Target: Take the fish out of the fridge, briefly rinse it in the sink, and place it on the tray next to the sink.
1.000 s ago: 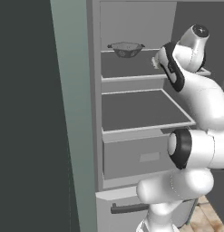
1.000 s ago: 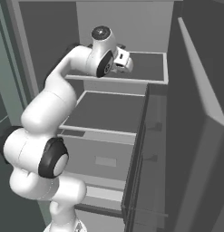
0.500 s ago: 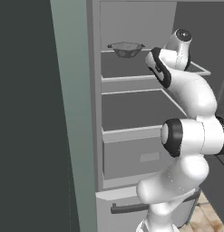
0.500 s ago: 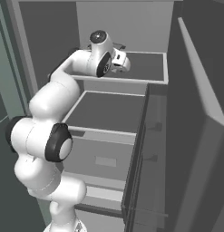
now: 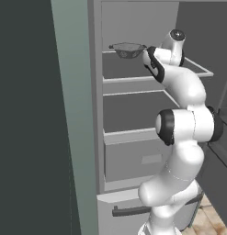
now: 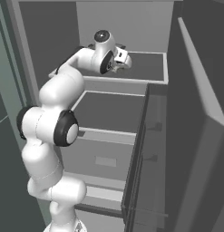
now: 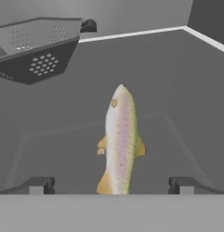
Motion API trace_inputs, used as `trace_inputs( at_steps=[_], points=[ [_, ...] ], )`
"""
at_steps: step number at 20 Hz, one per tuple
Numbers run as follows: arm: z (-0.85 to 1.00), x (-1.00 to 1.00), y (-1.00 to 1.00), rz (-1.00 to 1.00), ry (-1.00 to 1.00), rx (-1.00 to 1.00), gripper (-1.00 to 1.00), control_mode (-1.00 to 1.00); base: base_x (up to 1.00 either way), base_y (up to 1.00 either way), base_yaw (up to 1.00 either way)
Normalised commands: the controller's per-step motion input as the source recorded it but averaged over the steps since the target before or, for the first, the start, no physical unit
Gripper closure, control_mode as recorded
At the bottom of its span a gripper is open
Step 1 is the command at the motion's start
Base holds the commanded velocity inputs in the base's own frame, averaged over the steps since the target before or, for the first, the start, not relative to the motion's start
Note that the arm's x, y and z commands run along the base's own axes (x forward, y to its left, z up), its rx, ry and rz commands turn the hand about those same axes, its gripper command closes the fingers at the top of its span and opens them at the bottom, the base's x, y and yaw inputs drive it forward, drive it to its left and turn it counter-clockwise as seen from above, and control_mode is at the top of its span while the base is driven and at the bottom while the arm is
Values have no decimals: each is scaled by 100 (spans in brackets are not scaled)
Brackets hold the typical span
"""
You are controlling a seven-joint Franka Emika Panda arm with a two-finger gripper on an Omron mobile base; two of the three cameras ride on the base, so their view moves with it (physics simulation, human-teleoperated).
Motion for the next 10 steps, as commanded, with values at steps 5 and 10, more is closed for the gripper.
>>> trace_inputs(
  at_steps=[5,10],
  points=[
    [-28,21,0,0,3,0,-100,-100,0,0,0],
    [-34,3,0,0,3,0,-100,-100,0,0,0]
  ],
)
